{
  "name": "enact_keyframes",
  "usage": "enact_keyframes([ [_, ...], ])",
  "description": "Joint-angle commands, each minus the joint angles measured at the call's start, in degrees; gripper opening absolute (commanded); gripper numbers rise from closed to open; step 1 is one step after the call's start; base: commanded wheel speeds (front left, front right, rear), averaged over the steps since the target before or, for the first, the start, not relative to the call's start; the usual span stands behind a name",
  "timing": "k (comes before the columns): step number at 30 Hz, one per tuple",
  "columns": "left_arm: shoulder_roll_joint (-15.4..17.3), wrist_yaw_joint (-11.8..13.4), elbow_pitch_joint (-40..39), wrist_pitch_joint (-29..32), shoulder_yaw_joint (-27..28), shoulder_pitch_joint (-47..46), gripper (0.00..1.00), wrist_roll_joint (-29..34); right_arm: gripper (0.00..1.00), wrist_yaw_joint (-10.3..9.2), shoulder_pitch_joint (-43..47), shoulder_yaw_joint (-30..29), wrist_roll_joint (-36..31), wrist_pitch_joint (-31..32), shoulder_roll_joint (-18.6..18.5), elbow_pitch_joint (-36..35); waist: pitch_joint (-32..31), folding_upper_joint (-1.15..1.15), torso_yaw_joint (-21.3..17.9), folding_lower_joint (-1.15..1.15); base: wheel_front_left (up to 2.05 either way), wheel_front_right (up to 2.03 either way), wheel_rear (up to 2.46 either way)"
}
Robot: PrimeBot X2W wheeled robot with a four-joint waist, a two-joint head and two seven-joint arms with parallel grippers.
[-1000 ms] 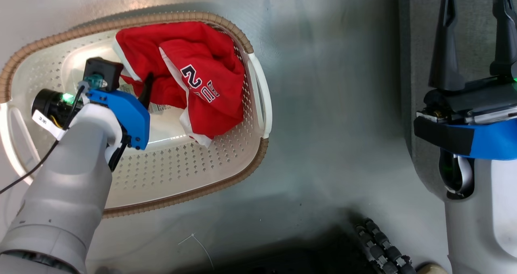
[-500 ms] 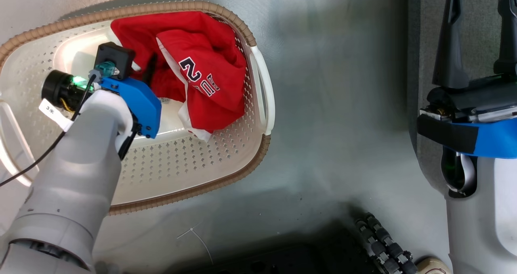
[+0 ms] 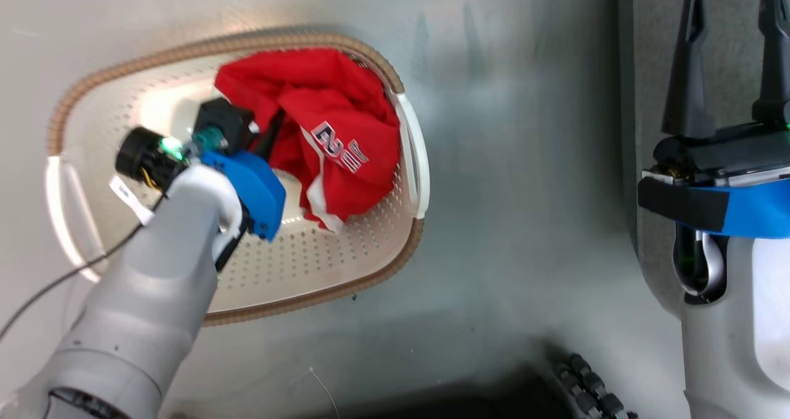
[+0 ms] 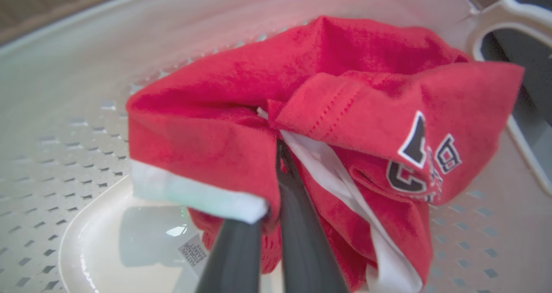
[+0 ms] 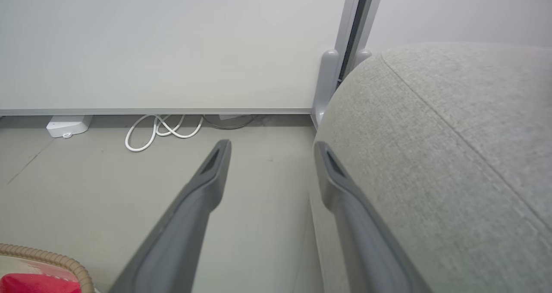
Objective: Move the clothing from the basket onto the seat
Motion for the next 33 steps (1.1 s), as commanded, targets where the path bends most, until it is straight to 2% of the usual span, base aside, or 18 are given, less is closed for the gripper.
enact_keyframes([
  [1, 0.7, 0.1, -0.9, -0.4, -0.8, 1.4, 0.00, -0.6, 1.00, -0.05, 0.9, -0.2, 0.1, 0.0, 0.1, 0.5, -2.8, 0.00, 1.3, 0.00, 0.00, 0.00, 0.00],
  [5, 0.9, 0.1, -5.6, -0.5, -2.3, 4.3, 0.00, -1.8, 1.00, -0.06, 2.0, -0.7, 0.2, 0.0, -0.3, 1.8, -7.2, 0.00, 2.8, 0.00, 0.00, 0.00, 0.00],
  [10, 1.4, 0.1, -12.7, -0.5, 0.0, 9.6, 0.00, -2.1, 1.00, -0.06, 4.1, -1.5, 0.2, 0.0, -0.7, 3.4, -13.2, 0.00, 4.7, 0.00, 0.00, 0.00, 0.00],
  [22, 1.0, 0.3, -28.3, -0.5, 7.4, 21.7, 0.00, 4.7, 1.00, -0.06, 11.4, -2.2, 1.2, 0.0, -1.3, 7.6, -29.2, 0.00, 7.8, 0.00, 0.00, 0.00, 0.00],
  [28, 0.6, 0.2, -34.3, -0.5, 10.8, 24.7, 0.00, 6.0, 1.00, -0.06, 14.6, -0.9, 1.6, 0.0, -1.2, 9.2, -36.1, 0.00, 8.1, 0.00, 0.00, 0.00, 0.00],
  [33, 0.1, 0.1, -38.5, -0.5, 12.2, 23.4, 0.00, 6.9, 1.00, -0.06, 16.3, 0.7, 2.0, 0.0, -1.0, 10.4, -41.0, 0.00, 8.0, 0.00, 0.00, 0.00, 0.00],
])
